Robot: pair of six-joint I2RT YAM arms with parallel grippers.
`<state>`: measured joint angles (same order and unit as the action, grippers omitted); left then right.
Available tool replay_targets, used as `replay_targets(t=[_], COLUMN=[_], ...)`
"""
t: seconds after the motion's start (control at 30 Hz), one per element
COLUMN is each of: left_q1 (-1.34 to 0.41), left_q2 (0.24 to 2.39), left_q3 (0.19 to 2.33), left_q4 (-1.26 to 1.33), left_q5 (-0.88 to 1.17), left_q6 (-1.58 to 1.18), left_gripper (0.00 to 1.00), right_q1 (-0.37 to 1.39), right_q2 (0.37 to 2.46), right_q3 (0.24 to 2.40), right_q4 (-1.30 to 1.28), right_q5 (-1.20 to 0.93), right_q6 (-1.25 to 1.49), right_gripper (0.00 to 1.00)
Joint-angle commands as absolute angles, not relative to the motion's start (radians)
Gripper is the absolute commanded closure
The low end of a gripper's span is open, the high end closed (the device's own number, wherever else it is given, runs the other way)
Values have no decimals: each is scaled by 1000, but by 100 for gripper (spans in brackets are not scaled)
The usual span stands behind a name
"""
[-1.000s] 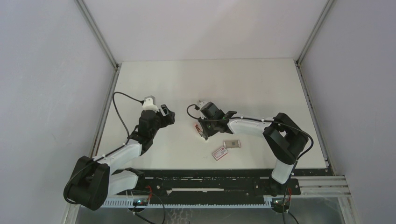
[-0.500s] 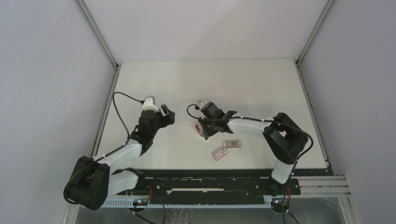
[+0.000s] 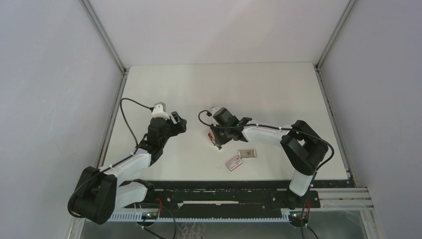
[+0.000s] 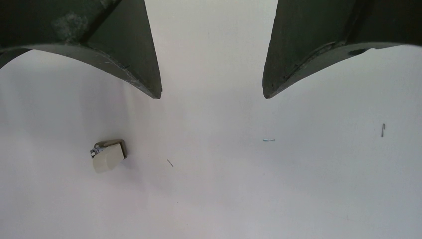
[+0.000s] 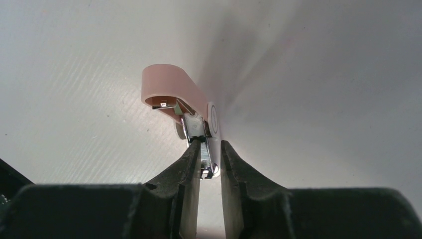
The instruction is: Load the staples into the stapler
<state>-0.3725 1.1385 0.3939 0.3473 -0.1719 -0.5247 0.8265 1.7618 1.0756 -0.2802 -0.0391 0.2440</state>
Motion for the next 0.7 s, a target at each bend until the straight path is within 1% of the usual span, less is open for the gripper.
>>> replay_targets(t=[0.0, 0.4, 0.67], left_q1=[-369, -369, -370], left_q2=[1138, 1134, 1110], left_q3=[403, 403, 394], left_q4=[368, 367, 367], left_q5=[-159, -164, -175], left_q6=[-537, -537, -535], left_gripper=[21, 21, 21], right_q1=[832, 833, 831], right_q2=[1757, 1811, 1724], right_q3=[1112, 1112, 1112], right_q4=[-260, -283, -279], right_q5=[-52, -51, -51], right_q6=[256, 264, 263], right_gripper=[80, 80, 79])
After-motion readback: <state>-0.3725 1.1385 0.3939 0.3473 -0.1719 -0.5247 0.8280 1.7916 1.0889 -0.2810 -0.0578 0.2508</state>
